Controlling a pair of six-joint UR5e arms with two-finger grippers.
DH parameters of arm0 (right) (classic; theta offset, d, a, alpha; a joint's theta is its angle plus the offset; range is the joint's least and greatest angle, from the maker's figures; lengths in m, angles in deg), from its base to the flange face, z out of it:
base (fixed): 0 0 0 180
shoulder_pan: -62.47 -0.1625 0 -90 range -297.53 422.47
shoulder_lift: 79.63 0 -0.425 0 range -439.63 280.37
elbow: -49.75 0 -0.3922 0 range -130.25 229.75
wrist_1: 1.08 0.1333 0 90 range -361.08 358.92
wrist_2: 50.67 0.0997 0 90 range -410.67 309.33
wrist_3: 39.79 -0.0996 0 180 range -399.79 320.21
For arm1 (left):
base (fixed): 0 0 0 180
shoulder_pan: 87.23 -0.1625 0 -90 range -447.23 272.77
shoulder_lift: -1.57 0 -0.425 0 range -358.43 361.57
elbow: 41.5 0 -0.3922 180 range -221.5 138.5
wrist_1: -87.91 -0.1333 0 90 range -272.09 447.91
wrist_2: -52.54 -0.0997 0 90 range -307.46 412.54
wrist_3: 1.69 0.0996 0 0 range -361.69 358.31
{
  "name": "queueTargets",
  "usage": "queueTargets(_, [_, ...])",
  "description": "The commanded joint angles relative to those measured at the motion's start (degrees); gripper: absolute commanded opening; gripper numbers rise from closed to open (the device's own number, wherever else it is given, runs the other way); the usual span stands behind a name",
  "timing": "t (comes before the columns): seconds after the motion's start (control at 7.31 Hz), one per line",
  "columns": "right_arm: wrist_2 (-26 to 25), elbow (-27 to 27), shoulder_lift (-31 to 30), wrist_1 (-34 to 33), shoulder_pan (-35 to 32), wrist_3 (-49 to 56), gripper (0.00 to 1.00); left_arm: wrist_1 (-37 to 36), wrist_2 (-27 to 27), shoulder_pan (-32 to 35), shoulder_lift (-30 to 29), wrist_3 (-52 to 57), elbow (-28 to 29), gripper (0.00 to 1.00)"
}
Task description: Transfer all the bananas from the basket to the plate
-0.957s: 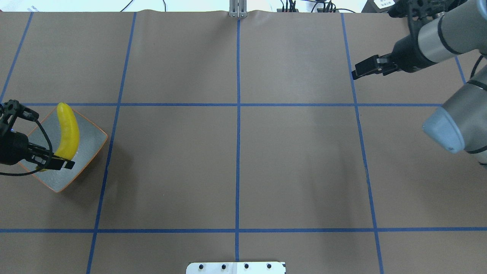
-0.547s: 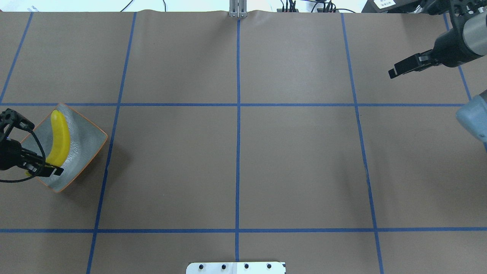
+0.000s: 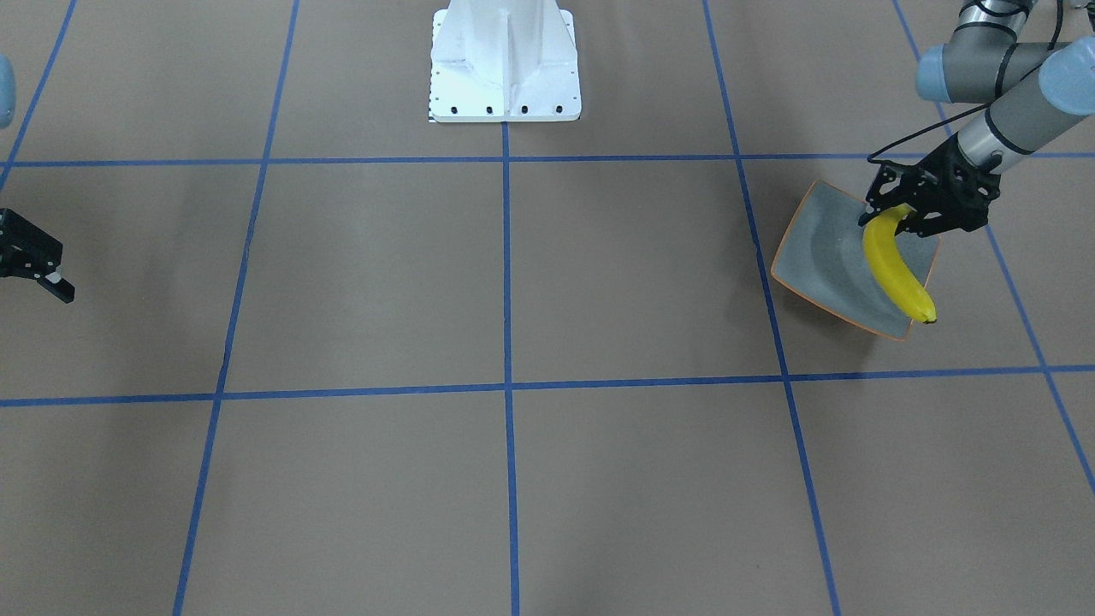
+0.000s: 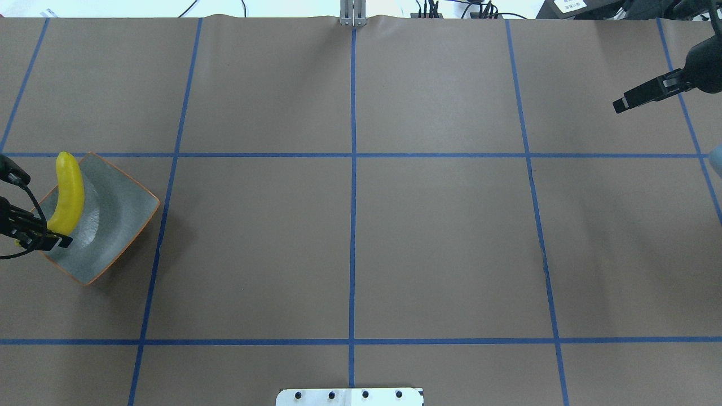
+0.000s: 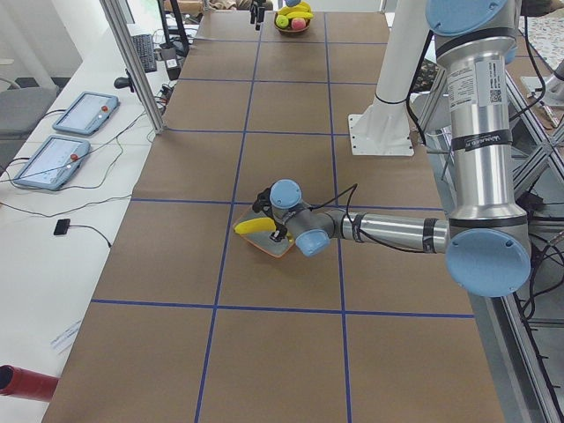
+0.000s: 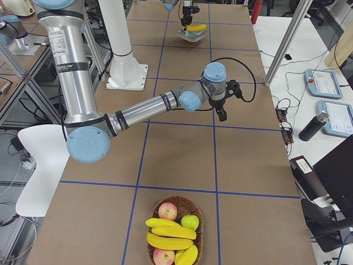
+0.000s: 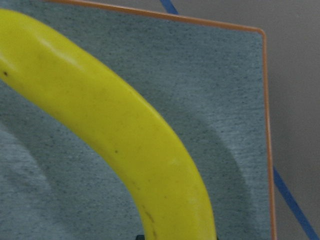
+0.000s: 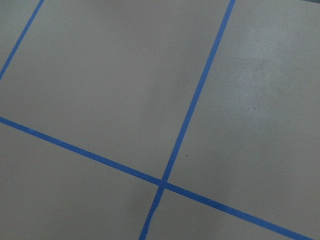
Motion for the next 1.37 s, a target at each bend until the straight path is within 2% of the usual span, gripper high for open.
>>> queueTargets(0.0, [0.21,-0.26,-1.55,0.07,-0.85,2.90,1.00,-0.05,-0.56,1.23,-1.05,0.84,0.59,1.00])
queueTargets(0.41, [0.47,-0.88,-5.59,0.07,-3.75,9.49,1.00,-0.40,1.71,8.68,-2.11,1.89,0.50,1.00])
queueTargets(0.55, [1.17,-1.92,-7.60,0.07,-5.68,14.04,1.00,-2.23,5.55,12.28,-3.59,1.89,0.15,1.00])
queueTargets(0.68, [1.52,-2.63,-10.76,0.16,-7.78,19.83,1.00,-3.03,7.15,14.75,-5.00,1.98,-0.02,1.00])
queueTargets(0.96, [1.52,-3.86,-17.35,-0.02,-13.57,29.52,1.00,-2.95,7.08,14.95,-5.54,1.89,-0.11,1.00])
queueTargets(1.23, [1.44,-14.27,-16.60,0.07,-22.88,36.71,1.00,-2.95,6.56,14.95,-5.89,1.89,-0.11,1.00])
